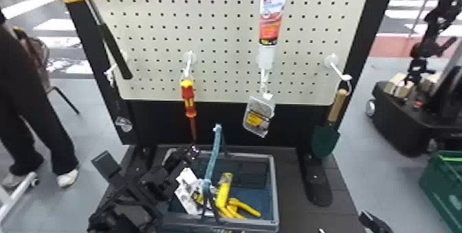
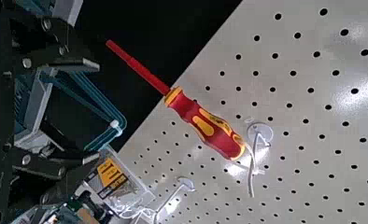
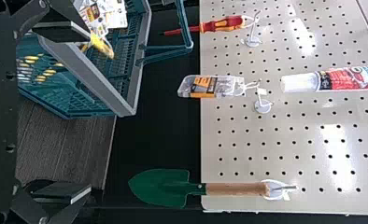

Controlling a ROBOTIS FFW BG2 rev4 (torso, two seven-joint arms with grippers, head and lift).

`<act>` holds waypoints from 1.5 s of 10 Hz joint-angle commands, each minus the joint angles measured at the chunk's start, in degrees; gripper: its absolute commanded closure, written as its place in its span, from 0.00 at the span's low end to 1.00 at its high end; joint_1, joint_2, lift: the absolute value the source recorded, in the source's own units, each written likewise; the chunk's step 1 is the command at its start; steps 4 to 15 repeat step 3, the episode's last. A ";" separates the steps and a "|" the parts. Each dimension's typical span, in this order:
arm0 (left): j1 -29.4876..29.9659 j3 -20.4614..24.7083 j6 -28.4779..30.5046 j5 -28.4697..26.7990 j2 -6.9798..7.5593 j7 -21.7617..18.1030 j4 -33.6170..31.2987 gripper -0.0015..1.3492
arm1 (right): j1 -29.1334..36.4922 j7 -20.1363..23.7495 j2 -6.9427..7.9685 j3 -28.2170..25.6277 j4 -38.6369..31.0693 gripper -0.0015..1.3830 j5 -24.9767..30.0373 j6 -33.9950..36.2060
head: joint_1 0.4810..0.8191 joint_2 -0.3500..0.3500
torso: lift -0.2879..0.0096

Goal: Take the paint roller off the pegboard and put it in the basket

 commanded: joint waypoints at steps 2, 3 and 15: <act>0.00 0.07 0.01 -0.01 0.00 -0.09 0.01 0.15 | 0.00 0.03 0.00 0.00 0.01 0.11 0.00 0.00 | 0.20 0.50 | 0.63; 0.00 0.07 -0.07 -0.01 0.00 -0.09 0.01 0.15 | 0.00 0.03 0.00 0.00 0.01 0.11 0.00 0.00 | 0.20 0.50 | 0.63; 0.00 0.07 -0.07 -0.01 0.00 -0.09 0.01 0.15 | 0.00 0.03 0.00 0.00 0.01 0.11 0.00 0.00 | 0.20 0.50 | 0.63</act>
